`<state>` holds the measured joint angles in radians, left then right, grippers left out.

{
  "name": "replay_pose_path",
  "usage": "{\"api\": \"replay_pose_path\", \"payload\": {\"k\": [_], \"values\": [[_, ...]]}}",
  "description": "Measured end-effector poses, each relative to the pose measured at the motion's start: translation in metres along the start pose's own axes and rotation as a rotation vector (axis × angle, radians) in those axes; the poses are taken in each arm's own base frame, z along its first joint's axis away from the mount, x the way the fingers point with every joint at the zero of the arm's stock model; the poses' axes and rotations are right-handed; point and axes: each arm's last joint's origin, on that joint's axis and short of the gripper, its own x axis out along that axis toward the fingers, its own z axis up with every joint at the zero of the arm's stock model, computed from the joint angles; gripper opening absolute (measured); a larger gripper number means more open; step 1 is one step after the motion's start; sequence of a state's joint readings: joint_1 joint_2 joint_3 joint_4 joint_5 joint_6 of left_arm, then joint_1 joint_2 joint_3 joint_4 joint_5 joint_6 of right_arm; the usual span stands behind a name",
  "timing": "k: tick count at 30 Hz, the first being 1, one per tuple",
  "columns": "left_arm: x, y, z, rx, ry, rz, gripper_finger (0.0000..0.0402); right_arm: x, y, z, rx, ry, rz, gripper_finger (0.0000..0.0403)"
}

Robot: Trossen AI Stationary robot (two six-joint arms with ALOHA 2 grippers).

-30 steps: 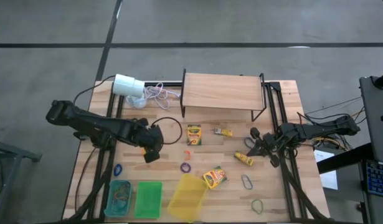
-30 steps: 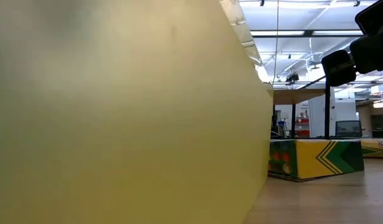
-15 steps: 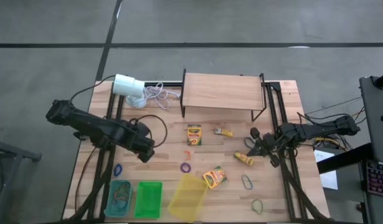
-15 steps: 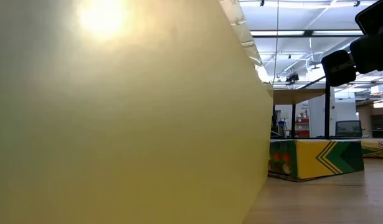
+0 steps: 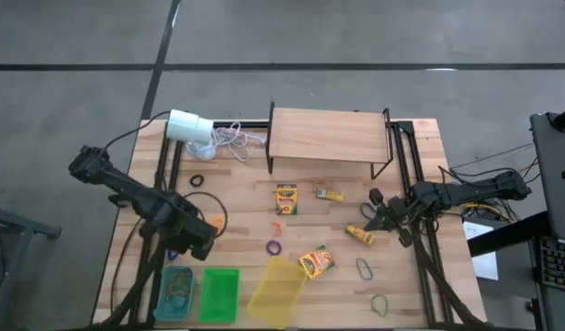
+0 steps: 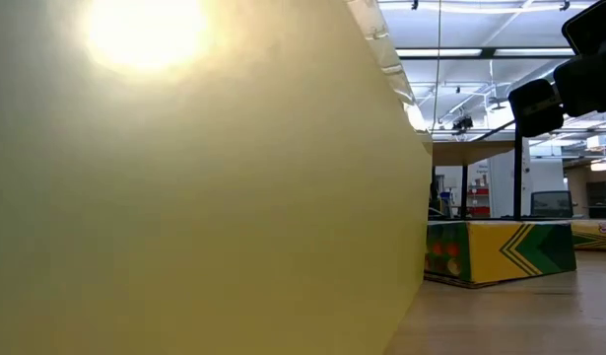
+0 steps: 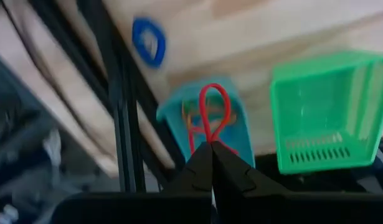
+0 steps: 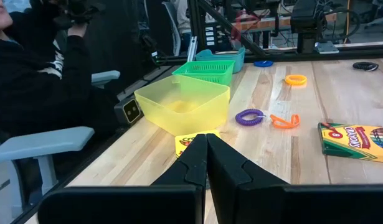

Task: Pick & Place Office Desk Supplies
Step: Put the red rubberband into the blue bin

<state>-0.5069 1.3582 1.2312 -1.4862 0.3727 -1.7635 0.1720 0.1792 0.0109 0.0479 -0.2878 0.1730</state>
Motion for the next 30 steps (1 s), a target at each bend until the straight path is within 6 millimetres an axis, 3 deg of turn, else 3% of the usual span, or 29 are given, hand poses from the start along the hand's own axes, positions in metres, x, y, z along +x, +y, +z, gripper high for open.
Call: {"api": "replay_pose_path", "payload": {"k": [10,16,23,30], "values": [[0.018,0.004,-0.04,-0.131,0.024,-0.012,0.0001,0.0,0.0,0.0,0.0,0.0,0.0,0.0008],[0.04,0.0,-0.051,-0.163,0.055,-0.06,0.0001,0.0,0.0,0.0,0.0,0.0,0.0,0.0008],[0.072,-0.008,-0.049,-0.114,0.112,-0.123,0.0001,0.0,0.0,0.0,0.0,0.0,0.0,0.0008],[0.098,-0.003,-0.038,-0.143,0.124,-0.066,0.0001,0.0,0.0,0.0,0.0,0.0,0.0,0.0008]]}}
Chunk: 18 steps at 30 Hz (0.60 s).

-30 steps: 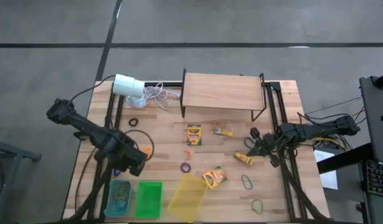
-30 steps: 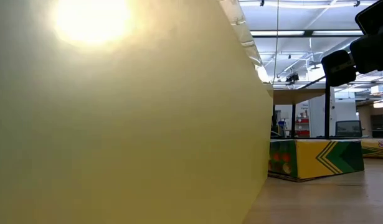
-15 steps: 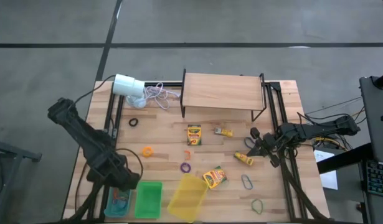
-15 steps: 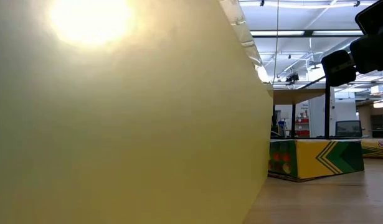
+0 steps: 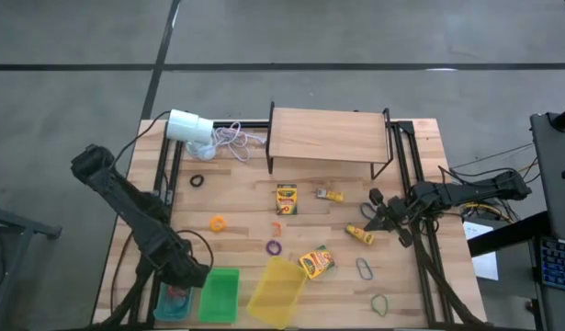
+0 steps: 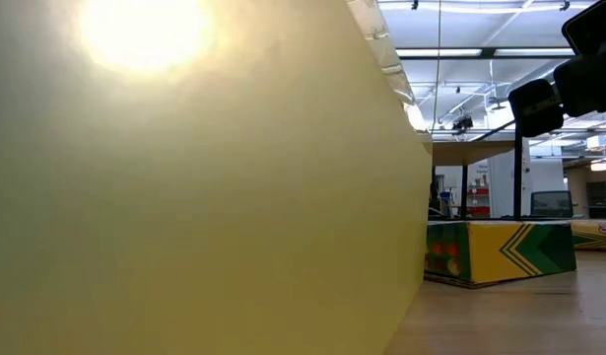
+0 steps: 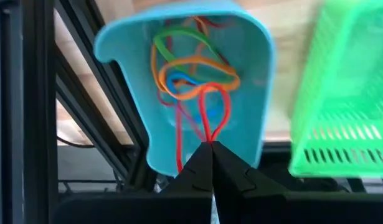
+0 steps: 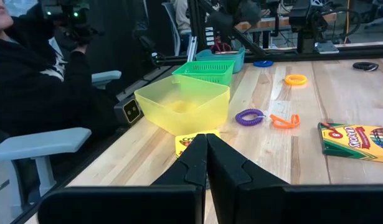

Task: Pick & Place Office Desk Supplies
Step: Put the red rubberband into the blue bin

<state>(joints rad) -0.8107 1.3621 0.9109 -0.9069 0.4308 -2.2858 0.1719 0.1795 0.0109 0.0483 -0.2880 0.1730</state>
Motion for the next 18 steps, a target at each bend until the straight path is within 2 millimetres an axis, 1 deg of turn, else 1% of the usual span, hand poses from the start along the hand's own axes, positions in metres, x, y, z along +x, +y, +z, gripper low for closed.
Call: {"api": "replay_pose_path", "payload": {"k": [5,11,18], "values": [[0.017,0.004,0.014,-0.014,-0.009,0.028,0.0001,0.0,0.0,0.0,0.0,0.0,0.001,0.0008],[0.034,0.005,0.023,-0.006,0.048,0.015,0.0011,0.0,0.0,0.0,0.0,0.0,0.0,0.0008],[0.037,0.004,0.024,0.004,0.06,-0.002,0.0053,0.0,0.0,0.0,0.0,0.0,0.0,0.0008]]}}
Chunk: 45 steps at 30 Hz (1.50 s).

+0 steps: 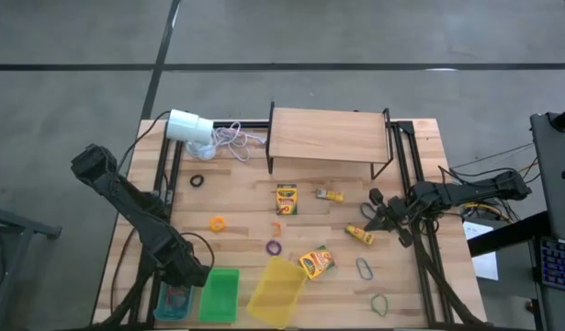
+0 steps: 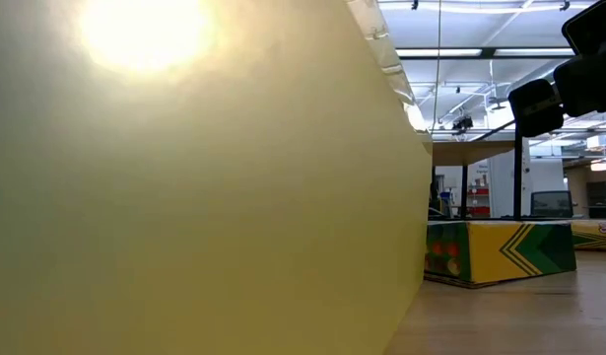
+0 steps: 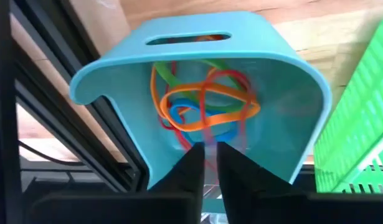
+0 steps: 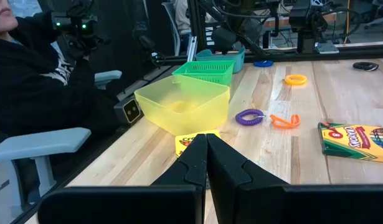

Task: Pick & Place Office Desk Supplies
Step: Put the red rubberband into the blue bin, then put the orange rubberband into the blue bin

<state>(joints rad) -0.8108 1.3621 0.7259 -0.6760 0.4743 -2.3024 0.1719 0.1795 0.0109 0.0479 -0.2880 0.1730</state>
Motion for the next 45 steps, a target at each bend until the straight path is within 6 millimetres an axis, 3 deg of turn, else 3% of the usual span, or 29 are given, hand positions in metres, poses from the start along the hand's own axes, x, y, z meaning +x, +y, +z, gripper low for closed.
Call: {"api": "replay_pose_path", "payload": {"k": [8,18,29,37,45], "values": [[0.0,-0.001,-0.001,0.004,0.003,-0.006,0.0107,0.0,0.0,0.0,0.0,0.0,0.0,0.0008],[-0.003,0.0,-0.002,0.01,0.014,-0.013,0.0115,0.0,0.0,0.0,0.0,0.0,0.0,0.0008],[-0.037,0.008,-0.014,0.022,-0.038,-0.089,0.0115,0.0,0.0,0.0,0.0,0.0,0.0,0.0008],[-0.067,0.002,-0.012,0.204,-0.205,-0.137,0.0115,0.0,0.0,0.0,0.0,0.0,0.0,0.0008],[-0.087,-0.013,0.016,0.478,-0.349,-0.145,0.0115,0.0,0.0,0.0,0.0,0.0,0.0,0.0008]]}}
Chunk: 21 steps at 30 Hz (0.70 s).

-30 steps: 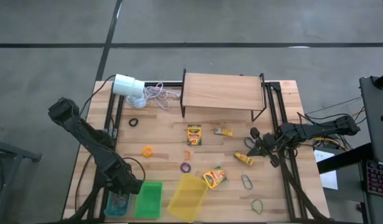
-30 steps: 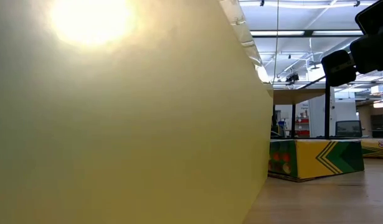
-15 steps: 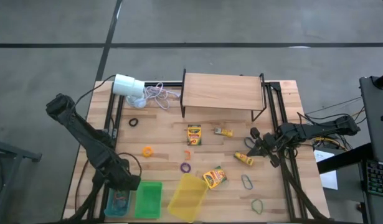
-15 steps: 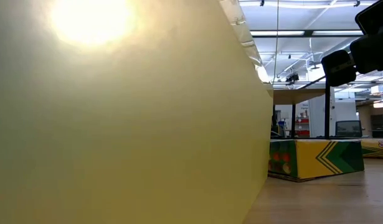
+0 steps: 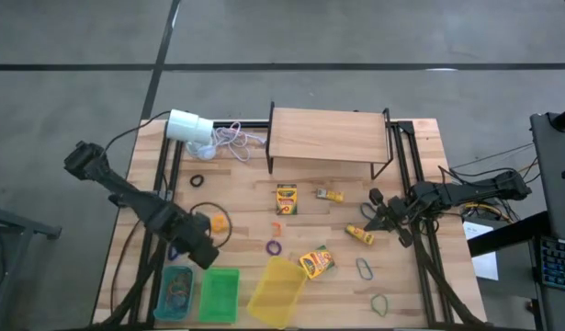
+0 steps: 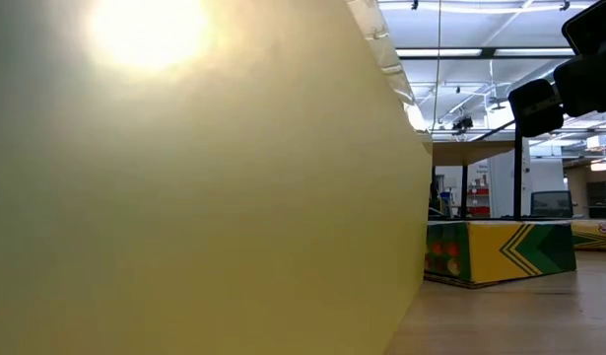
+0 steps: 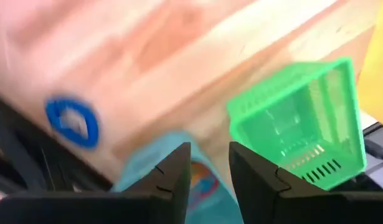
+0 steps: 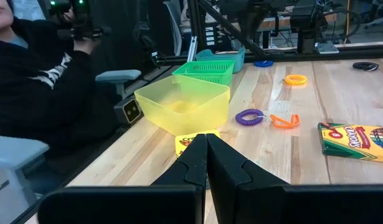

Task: Pick & Place Office Desk Supplies
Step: Put the orange rubberband into the blue bin

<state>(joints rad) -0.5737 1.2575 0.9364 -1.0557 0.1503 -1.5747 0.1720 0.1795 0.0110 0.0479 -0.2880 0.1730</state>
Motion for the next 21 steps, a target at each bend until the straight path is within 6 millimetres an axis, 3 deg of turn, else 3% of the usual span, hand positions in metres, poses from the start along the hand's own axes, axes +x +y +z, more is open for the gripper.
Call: {"api": "replay_pose_path", "payload": {"k": [6,12,17,21], "values": [[-0.005,0.0,0.035,0.193,-0.117,-0.018,0.0115,0.0,0.0,0.0,0.0,0.0,0.0,0.0008],[-0.013,-0.011,0.065,0.476,-0.382,-0.079,0.0115,0.0,0.0,0.0,0.0,0.0,0.0,0.0008],[-0.019,-0.024,0.072,0.854,-0.544,-0.094,0.0115,0.0,0.0,0.0,0.0,0.0,0.0,0.0008],[-0.017,-0.026,0.073,1.017,-0.586,-0.077,0.0115,0.0,0.0,0.0,0.0,0.0,0.0,0.0008]]}}
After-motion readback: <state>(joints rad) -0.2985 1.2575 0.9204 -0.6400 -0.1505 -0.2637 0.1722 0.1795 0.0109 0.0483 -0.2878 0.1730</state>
